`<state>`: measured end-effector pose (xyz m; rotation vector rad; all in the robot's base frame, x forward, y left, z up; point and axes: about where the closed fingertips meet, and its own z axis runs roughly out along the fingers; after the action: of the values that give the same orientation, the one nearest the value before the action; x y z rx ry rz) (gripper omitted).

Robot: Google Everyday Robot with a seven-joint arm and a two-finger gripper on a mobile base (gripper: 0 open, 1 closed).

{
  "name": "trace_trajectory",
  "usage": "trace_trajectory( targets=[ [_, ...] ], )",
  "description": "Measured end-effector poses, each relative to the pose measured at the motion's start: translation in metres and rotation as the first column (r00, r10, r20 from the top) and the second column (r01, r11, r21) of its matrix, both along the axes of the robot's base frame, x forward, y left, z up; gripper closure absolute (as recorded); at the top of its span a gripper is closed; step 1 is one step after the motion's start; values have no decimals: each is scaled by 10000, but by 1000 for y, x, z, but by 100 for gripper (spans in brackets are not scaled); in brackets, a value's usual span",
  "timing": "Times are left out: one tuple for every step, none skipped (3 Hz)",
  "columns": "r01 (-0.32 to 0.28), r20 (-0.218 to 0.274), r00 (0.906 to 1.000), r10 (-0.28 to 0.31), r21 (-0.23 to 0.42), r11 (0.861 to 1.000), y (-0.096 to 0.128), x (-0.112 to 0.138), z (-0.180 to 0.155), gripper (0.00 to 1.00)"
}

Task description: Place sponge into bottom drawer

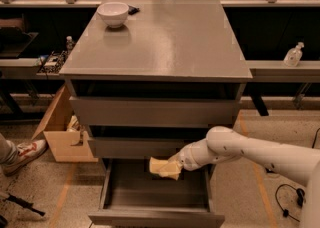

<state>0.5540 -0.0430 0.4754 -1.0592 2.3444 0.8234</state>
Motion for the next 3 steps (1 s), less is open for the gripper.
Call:
trace_trajectory(
  targets=[
    [76, -56, 10000, -75, 244, 9997, 12, 1, -41, 100],
    [507, -134, 9987, -500, 575, 9971, 18, -1, -75, 100],
    [928, -305, 9954, -905, 874, 9918, 30, -3, -116, 100]
  ],
)
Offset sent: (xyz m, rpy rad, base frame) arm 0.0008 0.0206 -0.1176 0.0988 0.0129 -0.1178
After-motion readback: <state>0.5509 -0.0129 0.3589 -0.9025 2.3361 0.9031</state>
